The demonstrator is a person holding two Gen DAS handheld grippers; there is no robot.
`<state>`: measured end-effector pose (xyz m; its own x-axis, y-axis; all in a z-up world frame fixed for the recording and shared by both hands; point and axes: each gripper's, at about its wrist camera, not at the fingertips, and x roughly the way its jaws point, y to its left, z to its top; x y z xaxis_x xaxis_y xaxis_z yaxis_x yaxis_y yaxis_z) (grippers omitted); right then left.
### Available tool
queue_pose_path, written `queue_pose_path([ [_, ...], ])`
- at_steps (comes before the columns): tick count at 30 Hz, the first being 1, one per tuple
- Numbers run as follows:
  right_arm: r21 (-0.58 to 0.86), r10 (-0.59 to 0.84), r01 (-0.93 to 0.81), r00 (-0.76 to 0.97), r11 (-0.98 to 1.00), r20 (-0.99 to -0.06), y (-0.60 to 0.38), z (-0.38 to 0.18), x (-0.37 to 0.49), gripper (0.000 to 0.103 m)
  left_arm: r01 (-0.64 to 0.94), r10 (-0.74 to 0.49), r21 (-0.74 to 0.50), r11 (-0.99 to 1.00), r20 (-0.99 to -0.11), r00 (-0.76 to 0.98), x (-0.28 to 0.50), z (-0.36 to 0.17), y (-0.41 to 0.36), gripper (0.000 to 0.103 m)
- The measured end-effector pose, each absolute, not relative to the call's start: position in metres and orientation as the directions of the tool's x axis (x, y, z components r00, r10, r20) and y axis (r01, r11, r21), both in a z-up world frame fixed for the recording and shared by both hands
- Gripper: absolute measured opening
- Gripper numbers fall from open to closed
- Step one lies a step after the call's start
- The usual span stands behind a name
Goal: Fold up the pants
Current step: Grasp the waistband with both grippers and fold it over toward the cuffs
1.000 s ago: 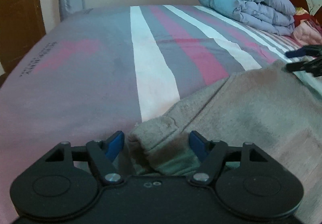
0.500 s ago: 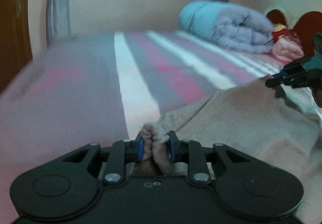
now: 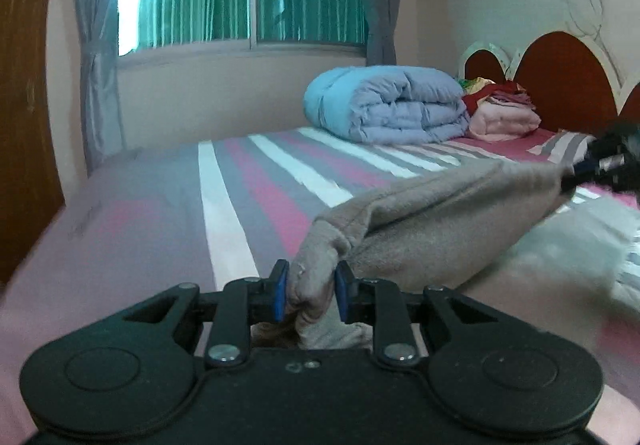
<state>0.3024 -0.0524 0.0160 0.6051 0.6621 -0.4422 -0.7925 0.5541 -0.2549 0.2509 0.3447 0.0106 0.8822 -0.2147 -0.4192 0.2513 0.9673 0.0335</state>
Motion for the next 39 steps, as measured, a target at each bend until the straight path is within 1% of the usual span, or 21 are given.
queue_pose_path([
  [2, -0.240, 0.649, -0.787, 0.609, 0.569, -0.456, -0.056, -0.003, 0.272, 0.011, 0.237, -0.185, 0.058, 0.970, -0.460, 0.868, 0.232, -0.006, 0.336, 0.014],
  [3, -0.223, 0.644, -0.789, 0.601, 0.573, -0.473, -0.058, -0.015, 0.258, 0.011, 0.222, -0.177, 0.038, 0.974, -0.484, 0.857, 0.223, -0.016, 0.334, 0.014],
  [5, -0.221, 0.610, -0.771, 0.615, 0.597, -0.500, -0.057, -0.043, 0.231, 0.012, 0.168, -0.130, 0.026, 0.985, -0.526, 0.841, 0.211, -0.028, 0.329, 0.025],
  [6, -0.222, 0.592, -0.761, 0.623, 0.610, -0.511, -0.057, -0.055, 0.222, 0.020, 0.130, -0.100, 0.018, 0.991, -0.545, 0.833, 0.204, -0.031, 0.326, 0.029],
  [7, -0.211, 0.579, -0.750, 0.630, 0.627, -0.518, -0.057, -0.064, 0.215, 0.025, 0.099, -0.078, 0.007, 0.995, -0.556, 0.827, 0.198, -0.033, 0.324, 0.031],
  [8, -0.192, 0.562, -0.724, 0.650, 0.663, -0.512, -0.060, -0.070, 0.208, 0.043, 0.057, -0.045, 0.004, 0.998, -0.567, 0.822, 0.192, -0.034, 0.323, 0.037],
  [9, -0.165, 0.555, -0.701, 0.667, 0.694, -0.497, -0.066, -0.070, 0.201, 0.056, 0.009, -0.011, -0.006, 1.000, -0.572, 0.820, 0.183, -0.035, 0.323, 0.037],
  [10, -0.121, 0.564, -0.683, 0.677, 0.720, -0.473, -0.075, -0.068, 0.194, 0.056, -0.023, -0.007, -0.046, 0.999, -0.565, 0.825, 0.174, -0.034, 0.323, 0.038],
  [12, -0.020, 0.583, -0.664, 0.670, 0.748, -0.459, -0.087, -0.062, 0.188, 0.056, -0.081, -0.004, -0.133, 0.988, -0.544, 0.839, 0.161, -0.029, 0.323, 0.044],
  [14, 0.024, 0.578, -0.637, 0.682, 0.771, -0.448, -0.093, -0.055, 0.191, 0.056, -0.117, -0.032, -0.246, 0.962, -0.527, 0.849, 0.156, -0.026, 0.322, 0.048],
  [18, 0.153, 0.567, -0.566, 0.690, 0.810, -0.450, -0.097, -0.041, 0.217, 0.056, -0.174, -0.117, -0.516, 0.839, -0.483, 0.868, 0.162, -0.030, 0.337, 0.047],
  [21, 0.274, 0.546, -0.475, 0.684, 0.836, -0.483, -0.099, -0.041, 0.232, 0.056, -0.213, -0.167, -0.635, 0.743, -0.483, 0.860, 0.179, -0.042, 0.348, 0.045],
  [23, 0.367, 0.552, -0.414, 0.663, 0.833, -0.506, -0.100, -0.044, 0.246, 0.056, -0.221, -0.192, -0.679, 0.700, -0.477, 0.857, 0.188, -0.049, 0.354, 0.041],
  [28, 0.502, 0.552, -0.271, 0.601, 0.821, -0.578, -0.104, -0.060, 0.277, 0.056, -0.269, -0.194, -0.703, 0.659, -0.504, 0.841, 0.205, -0.061, 0.361, 0.041],
  [30, 0.530, 0.552, -0.222, 0.563, 0.818, -0.615, -0.102, -0.068, 0.292, 0.056, -0.290, -0.172, -0.690, 0.663, -0.518, 0.838, 0.207, -0.062, 0.363, 0.027],
  [32, 0.534, 0.537, -0.183, 0.546, 0.826, -0.643, -0.099, -0.074, 0.304, 0.056, -0.288, -0.170, -0.694, 0.660, -0.512, 0.842, 0.211, -0.062, 0.368, 0.024],
  [33, 0.532, 0.532, -0.178, 0.551, 0.828, -0.643, -0.099, -0.075, 0.307, 0.035, -0.283, -0.172, -0.692, 0.664, -0.510, 0.843, 0.214, -0.060, 0.369, 0.023],
  [34, 0.533, 0.532, -0.178, 0.552, 0.827, -0.642, -0.100, -0.075, 0.309, 0.018, -0.266, -0.177, -0.690, 0.674, -0.500, 0.848, 0.218, -0.056, 0.370, 0.022],
  [36, 0.563, 0.555, -0.181, 0.559, 0.806, -0.616, -0.108, -0.070, 0.312, 0.012, -0.203, -0.187, -0.680, 0.704, -0.454, 0.872, 0.221, -0.040, 0.369, 0.020],
  [37, 0.583, 0.574, -0.200, 0.580, 0.788, -0.578, -0.112, -0.063, 0.308, 0.012, -0.175, -0.186, -0.671, 0.721, -0.431, 0.883, 0.221, -0.032, 0.369, 0.018],
  [39, 0.573, 0.593, -0.285, 0.653, 0.769, -0.471, -0.121, -0.038, 0.285, 0.012, -0.125, -0.191, -0.667, 0.734, -0.380, 0.905, 0.215, -0.020, 0.373, 0.018],
])
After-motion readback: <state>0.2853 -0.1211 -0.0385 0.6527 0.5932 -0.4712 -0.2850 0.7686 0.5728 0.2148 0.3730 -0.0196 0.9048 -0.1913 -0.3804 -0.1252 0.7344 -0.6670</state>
